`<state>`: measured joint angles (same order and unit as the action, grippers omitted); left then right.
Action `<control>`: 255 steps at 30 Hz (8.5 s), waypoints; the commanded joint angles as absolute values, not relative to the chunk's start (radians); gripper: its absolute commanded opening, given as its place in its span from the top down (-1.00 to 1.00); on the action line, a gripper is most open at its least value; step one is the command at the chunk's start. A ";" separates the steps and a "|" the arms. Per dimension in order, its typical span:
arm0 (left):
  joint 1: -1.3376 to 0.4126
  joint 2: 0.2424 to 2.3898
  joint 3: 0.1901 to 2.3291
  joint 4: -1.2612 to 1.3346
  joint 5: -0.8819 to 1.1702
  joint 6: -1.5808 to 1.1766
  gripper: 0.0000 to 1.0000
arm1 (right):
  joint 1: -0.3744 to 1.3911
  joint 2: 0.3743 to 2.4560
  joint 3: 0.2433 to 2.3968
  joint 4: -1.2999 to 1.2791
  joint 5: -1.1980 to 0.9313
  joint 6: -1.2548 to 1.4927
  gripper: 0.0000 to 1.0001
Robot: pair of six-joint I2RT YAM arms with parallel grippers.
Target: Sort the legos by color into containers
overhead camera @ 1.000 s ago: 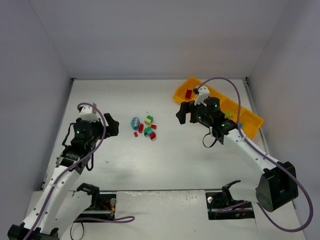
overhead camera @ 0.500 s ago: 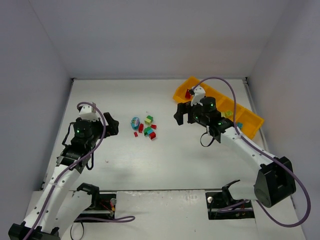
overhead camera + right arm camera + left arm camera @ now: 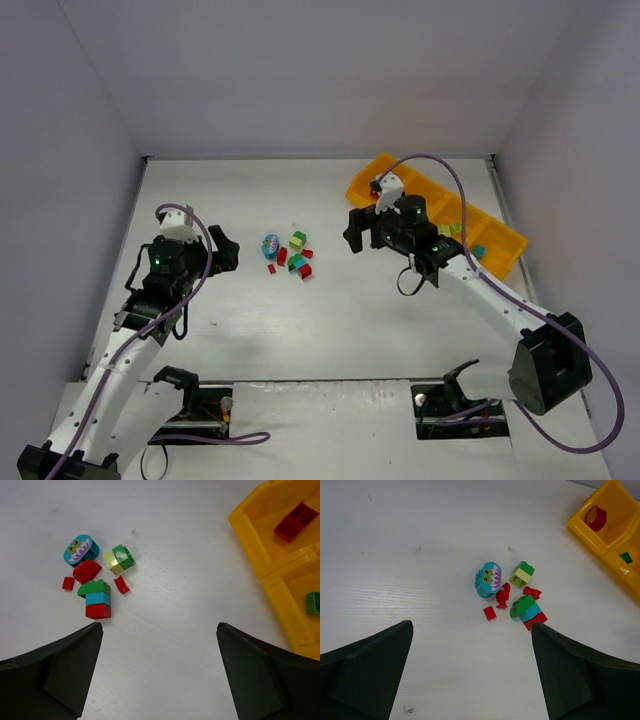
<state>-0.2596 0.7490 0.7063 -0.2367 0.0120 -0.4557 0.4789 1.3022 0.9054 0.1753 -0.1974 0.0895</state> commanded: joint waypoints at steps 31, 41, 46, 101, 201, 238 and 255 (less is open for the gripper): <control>-0.255 0.815 0.721 -0.184 0.014 -0.468 -0.95 | 0.696 1.660 1.051 0.275 -0.175 0.113 0.04; -0.255 0.828 0.721 -0.181 0.021 -0.471 -0.95 | 0.733 1.762 1.086 0.272 -0.134 0.213 -0.27; -0.255 0.833 0.726 -0.183 0.025 -0.471 -0.95 | 0.756 1.793 1.097 0.275 -0.097 0.261 -0.26; -0.255 0.799 0.712 -0.175 0.017 -0.486 -0.95 | 0.834 1.885 1.029 0.403 0.055 0.149 0.98; -0.437 1.390 1.086 0.078 0.761 -0.785 0.39 | 0.836 1.255 0.845 0.443 -0.101 0.038 1.00; -0.425 1.250 1.003 0.003 0.683 -0.710 1.00 | 0.207 1.086 0.781 0.107 0.256 0.279 1.00; -0.423 1.183 0.965 -0.094 0.661 -0.675 1.00 | 0.121 1.623 1.278 0.156 -0.104 0.186 1.00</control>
